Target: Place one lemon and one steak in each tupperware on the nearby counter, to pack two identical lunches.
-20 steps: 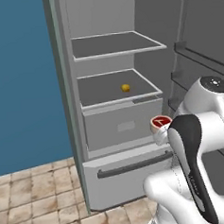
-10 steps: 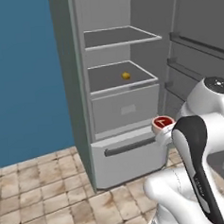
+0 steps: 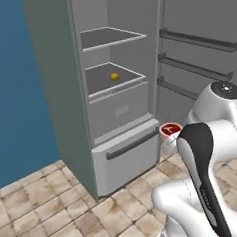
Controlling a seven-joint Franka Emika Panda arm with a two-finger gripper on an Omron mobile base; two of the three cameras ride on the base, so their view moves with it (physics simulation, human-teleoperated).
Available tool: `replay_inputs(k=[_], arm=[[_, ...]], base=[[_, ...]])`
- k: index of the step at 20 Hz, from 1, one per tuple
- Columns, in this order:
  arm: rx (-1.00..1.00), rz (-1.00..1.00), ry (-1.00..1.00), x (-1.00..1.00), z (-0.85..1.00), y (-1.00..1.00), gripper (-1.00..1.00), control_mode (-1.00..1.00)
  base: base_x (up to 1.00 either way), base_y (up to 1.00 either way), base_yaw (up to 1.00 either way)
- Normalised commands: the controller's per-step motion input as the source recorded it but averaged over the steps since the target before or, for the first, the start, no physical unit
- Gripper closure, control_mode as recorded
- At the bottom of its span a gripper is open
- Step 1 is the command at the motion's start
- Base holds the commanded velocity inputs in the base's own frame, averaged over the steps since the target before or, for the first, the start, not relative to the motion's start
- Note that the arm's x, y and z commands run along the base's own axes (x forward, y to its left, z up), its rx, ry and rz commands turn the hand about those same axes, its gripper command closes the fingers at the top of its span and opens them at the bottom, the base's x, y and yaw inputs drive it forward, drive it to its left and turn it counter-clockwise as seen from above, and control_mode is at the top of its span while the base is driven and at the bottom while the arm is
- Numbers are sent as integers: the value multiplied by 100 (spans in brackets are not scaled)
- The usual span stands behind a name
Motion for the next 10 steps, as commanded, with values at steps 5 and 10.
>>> replay_inputs(k=[5,10], arm=[[0,0,0,0,0,0,100,100],[0,0,0,0,0,0,100,100]], base=[[-56,0,-74],[-23,-1,-77]])
